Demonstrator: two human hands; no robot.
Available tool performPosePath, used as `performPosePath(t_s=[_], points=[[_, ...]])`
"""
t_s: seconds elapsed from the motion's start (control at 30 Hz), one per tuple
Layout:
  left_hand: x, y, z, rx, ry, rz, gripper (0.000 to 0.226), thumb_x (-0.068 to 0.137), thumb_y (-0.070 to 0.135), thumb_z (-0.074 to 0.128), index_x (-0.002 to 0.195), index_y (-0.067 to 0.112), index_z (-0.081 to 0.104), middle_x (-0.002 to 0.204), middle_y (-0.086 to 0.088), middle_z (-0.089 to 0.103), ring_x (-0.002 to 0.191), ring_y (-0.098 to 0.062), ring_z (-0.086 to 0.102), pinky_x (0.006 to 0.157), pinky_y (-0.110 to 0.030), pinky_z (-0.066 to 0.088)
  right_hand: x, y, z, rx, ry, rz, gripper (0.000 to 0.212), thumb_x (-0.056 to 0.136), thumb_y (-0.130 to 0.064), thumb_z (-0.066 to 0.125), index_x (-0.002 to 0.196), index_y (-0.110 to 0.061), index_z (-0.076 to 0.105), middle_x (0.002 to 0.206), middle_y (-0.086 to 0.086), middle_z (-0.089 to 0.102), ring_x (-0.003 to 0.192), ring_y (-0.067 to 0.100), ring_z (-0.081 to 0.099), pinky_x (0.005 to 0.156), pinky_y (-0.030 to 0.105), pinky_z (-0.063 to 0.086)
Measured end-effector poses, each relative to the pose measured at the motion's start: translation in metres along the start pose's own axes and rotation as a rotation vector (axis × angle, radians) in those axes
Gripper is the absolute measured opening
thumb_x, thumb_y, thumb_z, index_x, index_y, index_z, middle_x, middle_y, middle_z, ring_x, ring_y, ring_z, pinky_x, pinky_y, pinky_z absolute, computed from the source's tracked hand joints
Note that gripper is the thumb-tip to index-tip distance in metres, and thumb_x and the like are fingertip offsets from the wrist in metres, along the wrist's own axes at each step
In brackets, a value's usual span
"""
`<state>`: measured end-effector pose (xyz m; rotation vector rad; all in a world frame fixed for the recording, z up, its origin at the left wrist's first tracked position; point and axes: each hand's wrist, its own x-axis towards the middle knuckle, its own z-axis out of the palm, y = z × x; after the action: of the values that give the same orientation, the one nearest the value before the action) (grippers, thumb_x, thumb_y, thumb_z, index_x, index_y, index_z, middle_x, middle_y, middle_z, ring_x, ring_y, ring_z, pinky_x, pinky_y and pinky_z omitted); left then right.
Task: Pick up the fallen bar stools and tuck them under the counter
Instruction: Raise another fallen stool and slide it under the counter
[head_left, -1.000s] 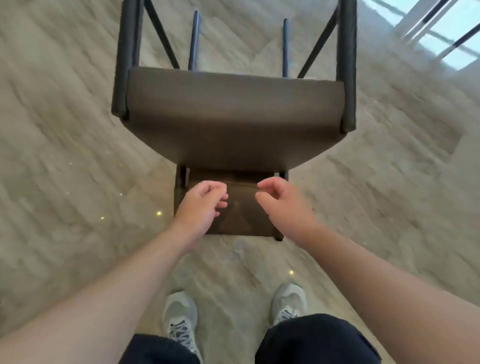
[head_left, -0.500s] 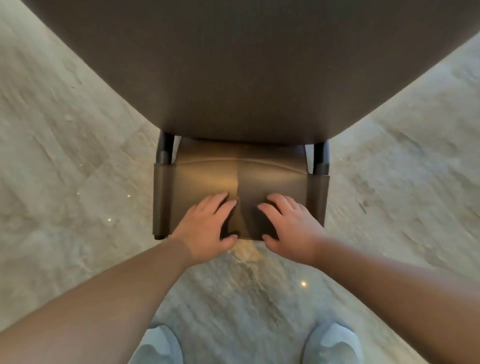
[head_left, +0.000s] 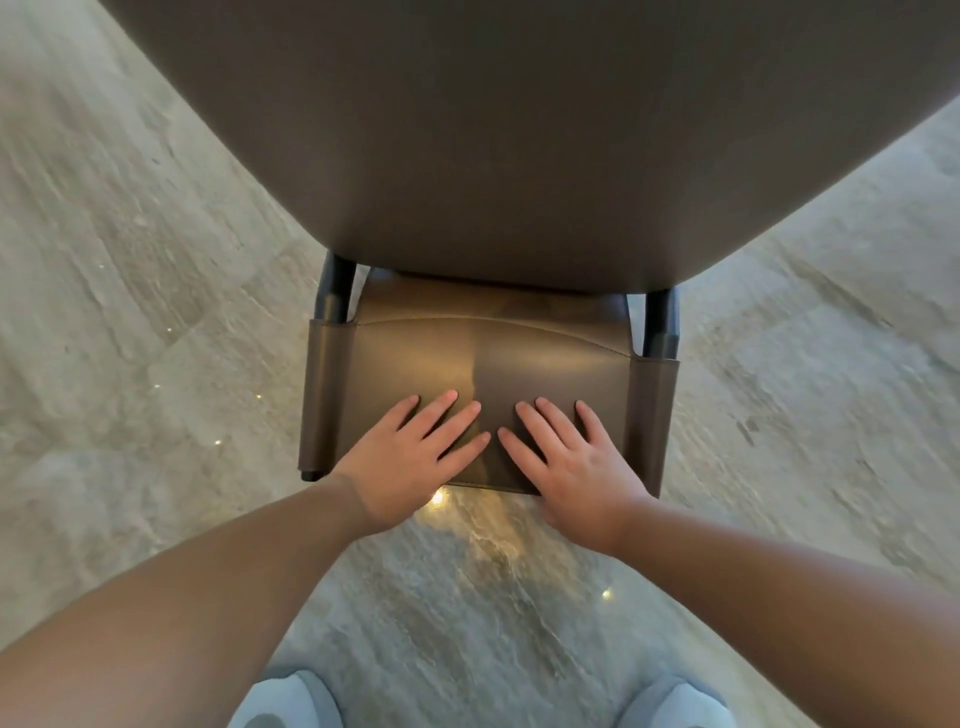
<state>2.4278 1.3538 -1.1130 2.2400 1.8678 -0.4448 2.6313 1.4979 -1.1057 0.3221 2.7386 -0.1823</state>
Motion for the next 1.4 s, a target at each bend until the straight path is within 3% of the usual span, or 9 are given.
performPosePath(t_s=[0.1, 0.2, 0.37, 0.6, 0.83, 1.0, 1.1, 1.2, 1.4], points=[[-0.002, -0.002, 0.004, -0.031, -0.006, -0.104, 0.097, 0.083, 0.025, 0.067, 0.155, 0.018, 0.002, 0.163, -0.017, 0.01, 0.148, -0.039, 0.01, 0.113, -0.059, 0.023, 0.003, -0.006, 0.008, -0.011, -0.022, 0.024, 0.095, 0.086, -0.028, 0.064, 0.155, -0.018, 0.0, 0.162, 0.017, 0.006, 0.149, 0.038, 0.002, 0.115, 0.066, 0.007], [-0.004, -0.002, 0.006, -0.043, -0.032, -0.188, 0.106, 0.084, 0.026, 0.064, 0.152, 0.022, -0.017, 0.163, -0.017, -0.004, 0.149, -0.04, -0.001, 0.114, -0.062, 0.019, 0.005, -0.011, 0.011, -0.015, -0.027, 0.07, 0.093, 0.09, -0.032, 0.056, 0.154, -0.018, -0.01, 0.163, 0.015, -0.004, 0.148, 0.038, -0.008, 0.113, 0.066, 0.0], [-0.006, -0.005, 0.004, -0.037, -0.063, -0.15, 0.109, 0.086, 0.029, 0.064, 0.15, 0.027, -0.024, 0.162, -0.013, -0.015, 0.148, -0.04, -0.01, 0.113, -0.064, 0.016, 0.004, -0.009, 0.008, -0.039, -0.047, 0.051, 0.092, 0.094, -0.032, 0.053, 0.152, -0.019, -0.017, 0.163, 0.014, -0.013, 0.148, 0.041, -0.012, 0.111, 0.07, 0.0], [-0.018, -0.011, -0.025, -0.009, -0.031, -0.066, 0.106, 0.089, 0.022, 0.057, 0.144, 0.029, -0.033, 0.164, -0.011, -0.011, 0.148, -0.041, -0.005, 0.114, -0.061, 0.014, -0.004, -0.014, -0.021, -0.025, -0.078, 0.022, 0.097, 0.091, -0.025, 0.059, 0.151, -0.021, -0.017, 0.162, 0.013, -0.014, 0.147, 0.044, -0.009, 0.114, 0.066, 0.013], [-0.05, -0.033, -0.14, 0.022, 0.118, 0.013, 0.099, 0.07, 0.009, 0.072, 0.154, 0.023, 0.02, 0.16, -0.017, 0.024, 0.144, -0.041, 0.027, 0.106, -0.062, 0.036, -0.047, -0.011, -0.133, 0.083, 0.002, 0.073, 0.089, 0.093, -0.025, 0.056, 0.152, -0.025, -0.012, 0.164, 0.011, -0.005, 0.149, 0.039, 0.002, 0.117, 0.055, 0.021], [-0.072, -0.064, -0.268, 0.022, 0.212, -0.005, 0.095, 0.067, 0.004, 0.072, 0.151, 0.022, 0.032, 0.158, -0.018, 0.027, 0.143, -0.039, 0.03, 0.105, -0.06, 0.038, -0.083, -0.003, -0.261, 0.127, 0.107, 0.159, 0.083, 0.086, -0.019, 0.068, 0.154, -0.021, 0.021, 0.162, 0.014, 0.021, 0.145, 0.04, 0.027, 0.106, 0.049, 0.04], [-0.078, -0.085, -0.35, 0.051, 0.251, -0.021, 0.095, 0.064, -0.001, 0.072, 0.149, 0.02, 0.034, 0.157, -0.019, 0.03, 0.142, -0.038, 0.033, 0.102, -0.06, 0.041, -0.097, 0.013, -0.343, 0.1, 0.203, 0.197, 0.081, 0.073, -0.016, 0.08, 0.145, -0.018, 0.044, 0.151, 0.014, 0.044, 0.131, 0.037, 0.05, 0.082, 0.039, 0.057], [-0.073, -0.112, -0.431, 0.109, 0.272, -0.012, 0.093, 0.061, -0.005, 0.064, 0.148, 0.016, 0.037, 0.154, -0.02, 0.035, 0.138, -0.041, 0.039, 0.098, -0.064, 0.041, -0.103, 0.042, -0.42, 0.067, 0.292, 0.19, 0.076, 0.065, -0.013, 0.084, 0.136, -0.015, 0.056, 0.14, 0.016, 0.056, 0.119, 0.036, 0.061, 0.063, 0.035, 0.058], [-0.044, -0.164, -0.567, 0.158, 0.31, -0.072, 0.083, 0.065, -0.005, 0.049, 0.146, 0.012, 0.041, 0.152, -0.022, 0.037, 0.135, -0.045, 0.04, 0.097, -0.067, 0.041, -0.094, 0.105, -0.547, 0.082, 0.463, 0.182, 0.066, 0.073, -0.003, 0.076, 0.135, -0.009, 0.057, 0.139, 0.019, 0.056, 0.12, 0.04, 0.059, 0.069, 0.045, 0.058]])
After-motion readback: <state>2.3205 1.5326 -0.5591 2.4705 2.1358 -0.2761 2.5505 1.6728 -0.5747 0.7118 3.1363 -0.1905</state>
